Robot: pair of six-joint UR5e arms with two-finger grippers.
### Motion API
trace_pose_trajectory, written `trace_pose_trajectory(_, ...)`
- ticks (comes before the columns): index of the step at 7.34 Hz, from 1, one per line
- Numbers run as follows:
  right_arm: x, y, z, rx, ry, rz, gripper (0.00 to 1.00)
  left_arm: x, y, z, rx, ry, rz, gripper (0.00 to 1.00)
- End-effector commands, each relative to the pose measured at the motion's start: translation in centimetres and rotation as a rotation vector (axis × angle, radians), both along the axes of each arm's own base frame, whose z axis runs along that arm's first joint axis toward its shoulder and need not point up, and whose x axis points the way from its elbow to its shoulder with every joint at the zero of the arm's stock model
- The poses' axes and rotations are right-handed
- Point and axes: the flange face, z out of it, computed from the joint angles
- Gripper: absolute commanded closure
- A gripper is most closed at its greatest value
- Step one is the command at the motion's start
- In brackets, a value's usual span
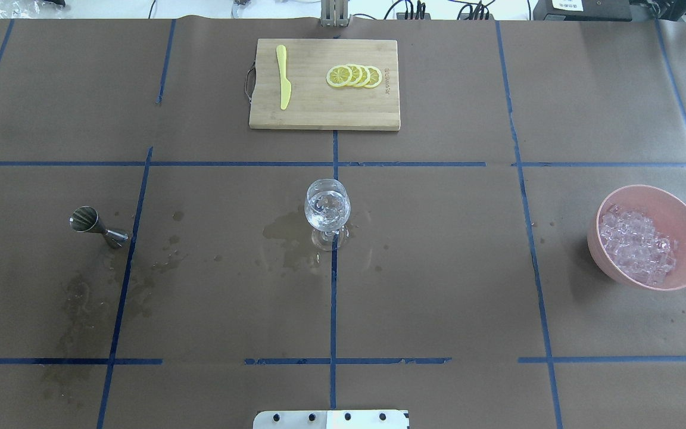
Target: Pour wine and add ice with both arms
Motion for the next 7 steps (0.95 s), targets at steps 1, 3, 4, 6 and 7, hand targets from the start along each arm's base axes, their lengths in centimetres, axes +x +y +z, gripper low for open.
trace_pose_trajectory(1, 0.0, 0.9, 0.7, -0.008, 0.004, -0.002, 0.0, 0.1, 0.3, 0.2, -0.004, 0.002, 0.002, 0.0)
trace_pose_trajectory(3, 0.0, 1.7, 1.6, -0.023, 0.009, -0.003, 0.0, 0.0, 0.6, 0.4, -0.007, 0.003, 0.002, 0.0)
trace_pose_trajectory(4, 0.0, 2.9, 1.9, -0.027, 0.009, -0.003, 0.0, 0.0, 0.6, 0.2, -0.001, 0.003, 0.003, 0.0)
trace_pose_trajectory(6, 0.1, 3.3, 1.7, -0.01, 0.026, -0.005, 0.0, 0.0, 0.6, -0.1, 0.004, 0.003, 0.002, 0.0)
trace_pose_trajectory(7, 0.1, 4.1, 2.6, 0.034, 0.045, 0.002, 0.0, 0.0, 0.5, -0.6, 0.013, 0.002, 0.002, 0.0)
